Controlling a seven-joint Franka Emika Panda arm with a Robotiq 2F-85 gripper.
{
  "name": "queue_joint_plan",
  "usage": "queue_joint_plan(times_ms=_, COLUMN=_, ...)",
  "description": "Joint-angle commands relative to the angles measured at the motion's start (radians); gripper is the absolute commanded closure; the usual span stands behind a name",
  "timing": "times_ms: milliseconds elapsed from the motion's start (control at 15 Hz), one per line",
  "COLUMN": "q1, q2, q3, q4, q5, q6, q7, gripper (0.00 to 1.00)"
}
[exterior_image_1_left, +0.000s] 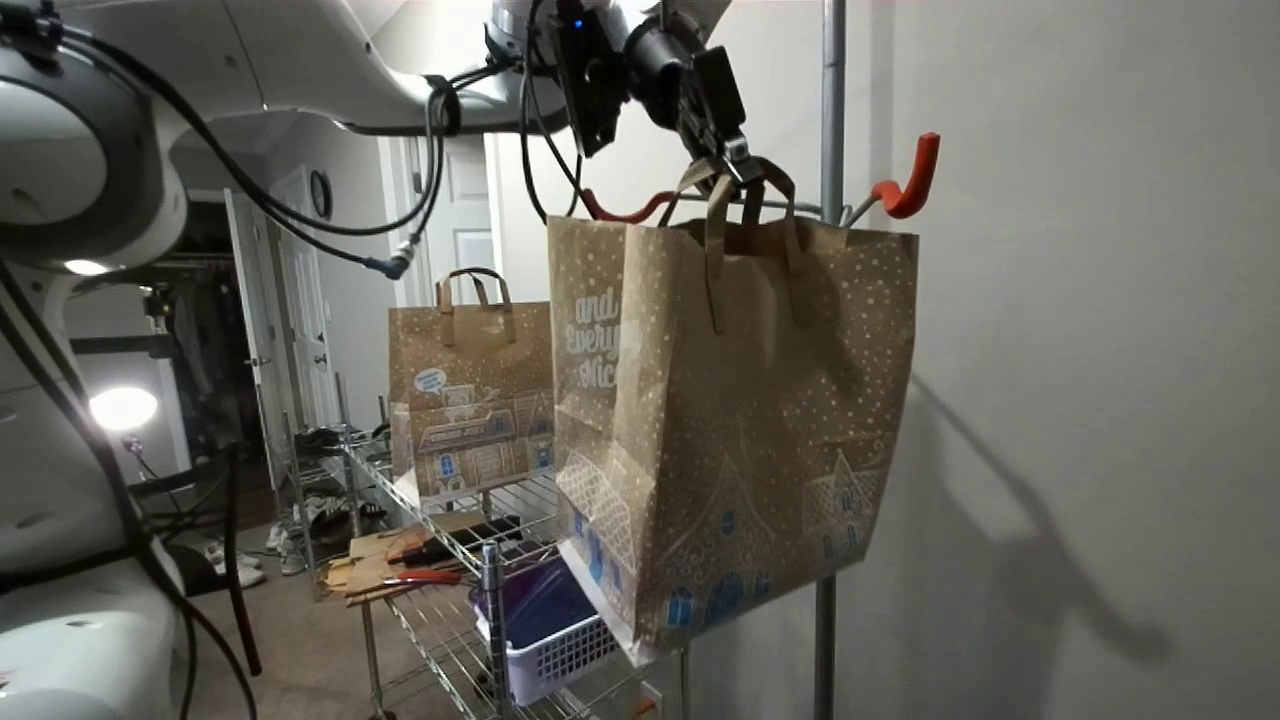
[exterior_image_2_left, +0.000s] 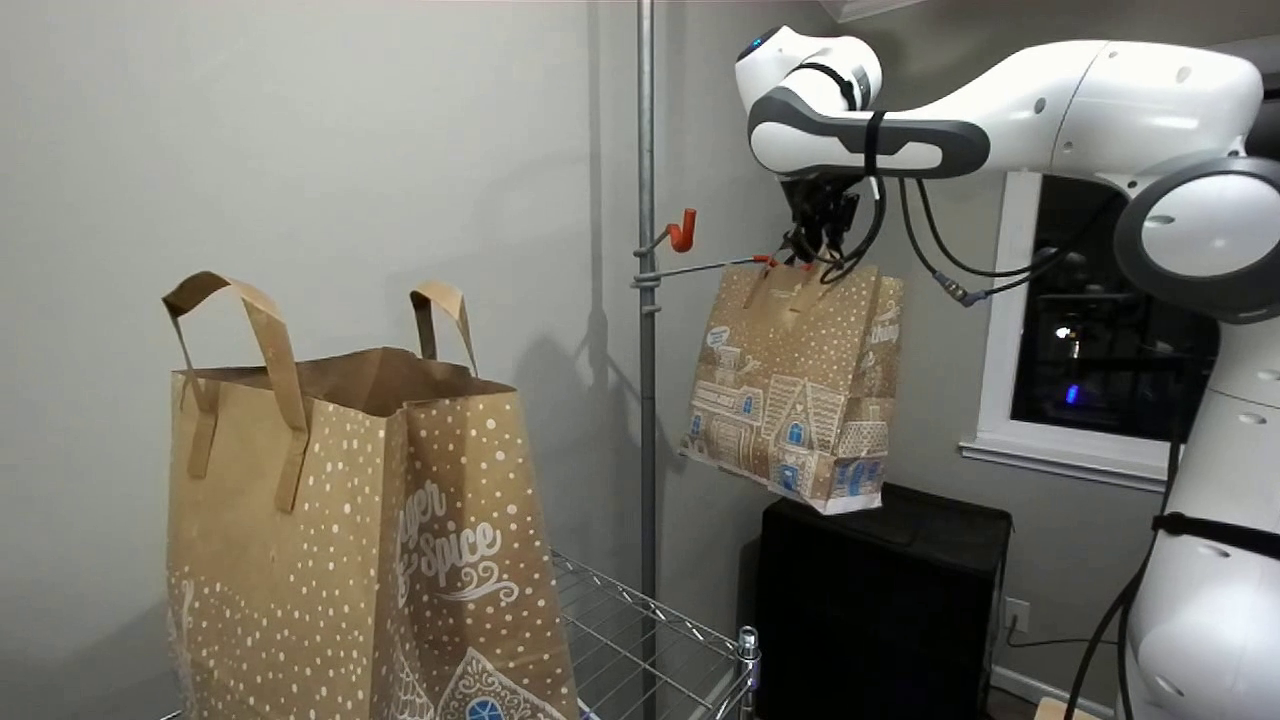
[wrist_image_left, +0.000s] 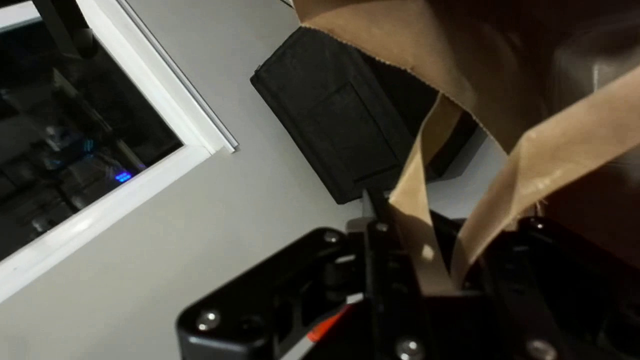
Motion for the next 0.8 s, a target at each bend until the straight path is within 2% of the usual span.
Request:
queue_joint_plan(times_ms=0, q1=0.003, q2=-0.052, q3=-0.002, q4=-0.033, q5=0.047, q6=0.042, q7=-0.093, gripper=0.94)
queue_joint_plan(times_ms=267, q1=0.02, q2=-0.055, q3=0.03, q4=-0.025, q5=0.057, q6=0.062, q7=-0.02, gripper=0.94)
queue_joint_plan(times_ms=400, q1=0.037, q2=-0.066, q3=0.052, q4=-0.065, q5=0.02, q6=0.161, q7=0.093, gripper=0.94)
queue_joint_plan(times_ms=533, q1=0.05, q2=-0.077, q3=0.066, q4=-0.1, q5=0.02, q6=0.232, q7=0.146, gripper=0.94)
queue_joint_plan(times_ms=733, q1=0.051, q2=-0.101, q3=0.068, q4=-0.144, q5=0.031, q6=0.286, q7=0.22, gripper=0.94)
